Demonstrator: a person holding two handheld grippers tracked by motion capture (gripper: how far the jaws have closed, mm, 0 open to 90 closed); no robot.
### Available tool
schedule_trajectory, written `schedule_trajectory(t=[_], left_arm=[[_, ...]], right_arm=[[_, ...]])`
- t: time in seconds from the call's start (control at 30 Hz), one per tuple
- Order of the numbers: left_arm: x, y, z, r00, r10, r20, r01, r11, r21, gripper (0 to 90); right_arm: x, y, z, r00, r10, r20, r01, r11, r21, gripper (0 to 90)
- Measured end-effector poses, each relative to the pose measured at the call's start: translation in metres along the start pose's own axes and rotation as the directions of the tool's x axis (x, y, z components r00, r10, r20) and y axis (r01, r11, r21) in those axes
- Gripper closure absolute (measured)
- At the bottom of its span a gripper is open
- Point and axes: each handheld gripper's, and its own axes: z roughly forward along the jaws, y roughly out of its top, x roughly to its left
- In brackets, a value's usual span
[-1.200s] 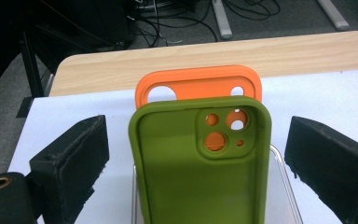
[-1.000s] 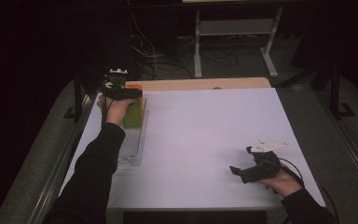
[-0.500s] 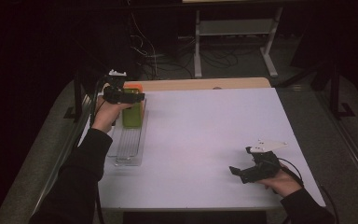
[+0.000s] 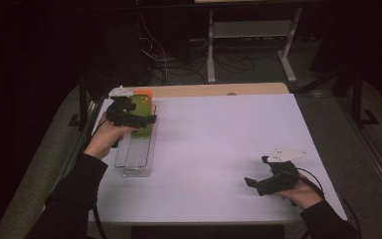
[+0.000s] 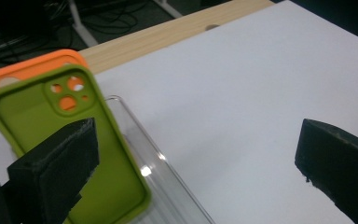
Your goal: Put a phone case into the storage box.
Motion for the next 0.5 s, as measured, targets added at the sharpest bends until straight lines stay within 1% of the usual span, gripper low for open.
schedule_trajectory(t=[0.03,0.1,0.13,0.23,0.27,0.33,0.47,0.5], left_arm=[[-0.002,-0.002,-0.001,0.9999,0.009,0.011,-0.010,1.0000,0.002,0.0],[-0.008,-0.007,-0.004,0.9995,0.020,0.024,-0.020,0.9998,-0.001,0.0],[-0.010,-0.008,-0.006,0.9990,0.038,0.025,-0.038,0.9993,0.004,0.0],[-0.017,-0.015,-0.012,0.9978,0.048,0.046,-0.047,0.9988,-0.016,0.0],[-0.019,-0.017,-0.015,0.9969,0.056,0.055,-0.055,0.9983,-0.019,0.0],[-0.023,-0.021,-0.018,0.9954,0.061,0.074,-0.059,0.9978,-0.031,0.0],[-0.031,-0.031,-0.023,0.9903,0.093,0.103,-0.090,0.9954,-0.034,0.0],[-0.033,-0.033,-0.024,0.9893,0.097,0.109,-0.094,0.9951,-0.031,0.0]], right_arm=[[0.001,0.001,0.000,1.0000,0.007,-0.002,-0.007,1.000,0.000,0.0],[0.001,0.001,0.000,0.9999,-0.011,-0.001,0.011,1.000,0.001,0.0],[0.001,0.001,0.000,0.9999,-0.013,-0.001,0.013,1.000,0.002,0.0],[0.003,0.002,-0.001,1.0000,-0.002,-0.002,0.002,1.000,0.004,0.0],[0.003,0.002,-0.001,1.0000,-0.005,-0.003,0.005,1.000,0.002,0.0],[0.003,0.002,-0.001,1.0000,-0.007,-0.004,0.007,1.000,-0.002,0.0],[0.002,0.003,-0.001,0.9998,-0.018,-0.005,0.018,1.000,-0.003,0.0],[0.002,0.003,-0.001,0.9999,-0.013,-0.006,0.013,1.000,-0.004,0.0]])
